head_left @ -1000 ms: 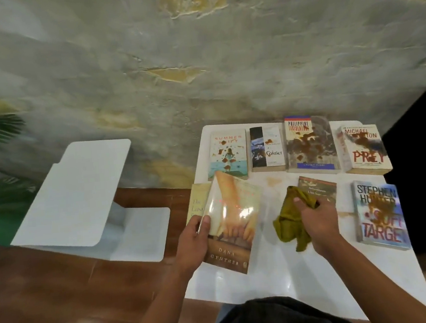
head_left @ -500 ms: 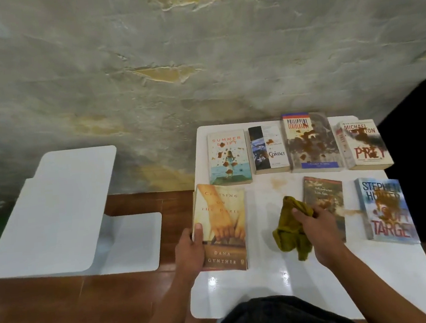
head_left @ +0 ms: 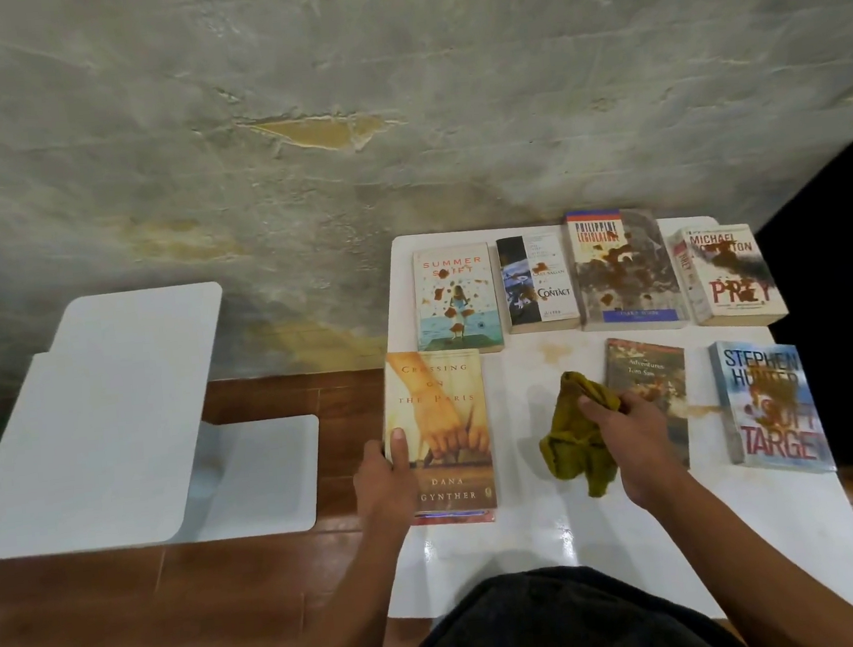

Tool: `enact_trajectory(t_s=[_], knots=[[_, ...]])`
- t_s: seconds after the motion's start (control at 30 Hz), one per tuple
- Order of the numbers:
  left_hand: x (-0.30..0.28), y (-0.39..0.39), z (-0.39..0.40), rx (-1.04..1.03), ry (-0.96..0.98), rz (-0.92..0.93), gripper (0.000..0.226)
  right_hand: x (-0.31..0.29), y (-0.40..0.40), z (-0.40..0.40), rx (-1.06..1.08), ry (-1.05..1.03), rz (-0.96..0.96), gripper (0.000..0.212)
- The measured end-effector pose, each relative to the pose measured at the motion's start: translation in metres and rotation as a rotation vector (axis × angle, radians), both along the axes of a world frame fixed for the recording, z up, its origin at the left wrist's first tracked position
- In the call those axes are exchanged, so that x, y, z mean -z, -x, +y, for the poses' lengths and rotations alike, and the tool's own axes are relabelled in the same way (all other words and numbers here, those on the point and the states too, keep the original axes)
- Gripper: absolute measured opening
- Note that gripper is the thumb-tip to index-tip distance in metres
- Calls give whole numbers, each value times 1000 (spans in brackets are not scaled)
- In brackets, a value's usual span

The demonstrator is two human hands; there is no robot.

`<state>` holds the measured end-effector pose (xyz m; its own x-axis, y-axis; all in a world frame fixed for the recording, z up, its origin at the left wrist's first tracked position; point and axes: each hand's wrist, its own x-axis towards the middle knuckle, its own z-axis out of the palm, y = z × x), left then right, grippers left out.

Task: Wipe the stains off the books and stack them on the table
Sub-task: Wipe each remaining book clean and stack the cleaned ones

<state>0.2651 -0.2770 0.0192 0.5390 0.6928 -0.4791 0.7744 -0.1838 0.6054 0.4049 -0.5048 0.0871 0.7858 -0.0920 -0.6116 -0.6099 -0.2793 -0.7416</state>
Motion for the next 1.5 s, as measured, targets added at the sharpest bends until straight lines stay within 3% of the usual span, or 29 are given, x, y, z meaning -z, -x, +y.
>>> enact_trajectory(t_s=[0.23,0.37,0.53,0.73,1.13,1.37,1.5], knots=[[18,5,6,45,-146,82,44,1,-8,-3,5,-17,-1,37],[30,12,7,35,-163,38,42,1,-10,-6,12,-9,-4,43],[26,17,5,53,-218,-37,52,1,-10,-10,1,-2,-8,34],[22,19,-2,106,-341,-6,48,0,-9,-8,2,-16,5,33],[20,6,-8,-19,-260,56,45,-2,-13,-14,55,-44,-1,21],[18,5,-16,-70,-338,122,48,0,-11,-7,55,-60,13,31],[19,0,-17,-103,-334,148,52,-1,-10,-4,54,-82,16,18]])
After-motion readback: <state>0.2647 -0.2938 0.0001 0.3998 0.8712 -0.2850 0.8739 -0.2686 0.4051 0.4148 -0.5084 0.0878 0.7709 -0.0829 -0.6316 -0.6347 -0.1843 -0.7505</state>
